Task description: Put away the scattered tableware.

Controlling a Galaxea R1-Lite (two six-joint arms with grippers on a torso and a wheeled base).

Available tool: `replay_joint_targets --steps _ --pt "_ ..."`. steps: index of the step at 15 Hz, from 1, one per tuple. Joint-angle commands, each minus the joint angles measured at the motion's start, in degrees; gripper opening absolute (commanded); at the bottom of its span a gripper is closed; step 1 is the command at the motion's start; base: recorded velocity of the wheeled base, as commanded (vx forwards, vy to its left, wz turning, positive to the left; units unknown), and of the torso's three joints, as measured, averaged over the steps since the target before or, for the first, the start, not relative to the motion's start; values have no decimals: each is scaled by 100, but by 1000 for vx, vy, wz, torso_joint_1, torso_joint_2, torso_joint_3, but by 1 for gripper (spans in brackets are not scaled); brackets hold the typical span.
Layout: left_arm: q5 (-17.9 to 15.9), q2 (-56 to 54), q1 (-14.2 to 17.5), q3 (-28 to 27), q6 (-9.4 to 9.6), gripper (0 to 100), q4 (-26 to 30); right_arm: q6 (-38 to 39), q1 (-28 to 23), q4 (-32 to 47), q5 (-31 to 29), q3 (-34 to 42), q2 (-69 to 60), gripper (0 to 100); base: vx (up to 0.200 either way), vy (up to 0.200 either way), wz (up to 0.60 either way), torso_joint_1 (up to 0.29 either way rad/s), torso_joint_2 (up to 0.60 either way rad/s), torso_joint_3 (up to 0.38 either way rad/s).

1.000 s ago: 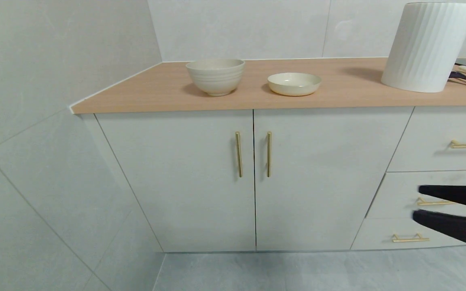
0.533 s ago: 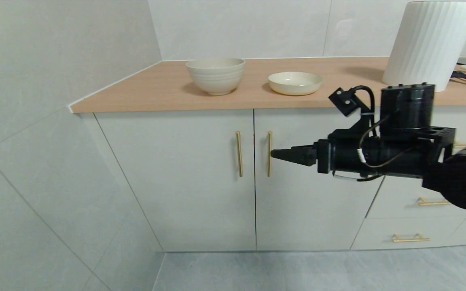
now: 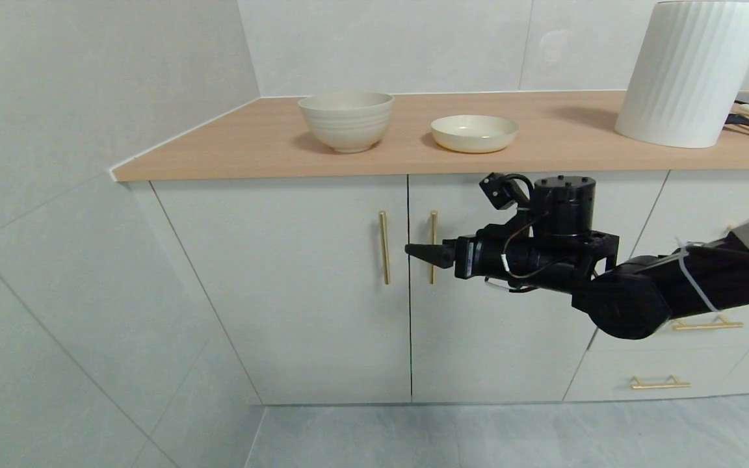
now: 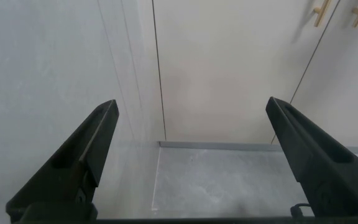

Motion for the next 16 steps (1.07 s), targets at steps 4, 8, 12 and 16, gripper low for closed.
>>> replay_joint_targets --steps 4,8,12,16 --pt "1 2 2 0 -2 100 -2 186 -11 -165 -269 -398 525 100 0 0 0 0 0 0" --pt "1 2 2 0 -2 100 -2 274 -11 -429 -445 -513 780 100 0 0 0 0 0 0" --pt "1 2 11 0 -2 100 -2 599 7 -692 -445 -618 938 100 0 0 0 0 0 0" --pt "1 2 11 0 -2 100 -2 616 24 -701 -445 -724 1043 100 0 0 0 0 0 0"
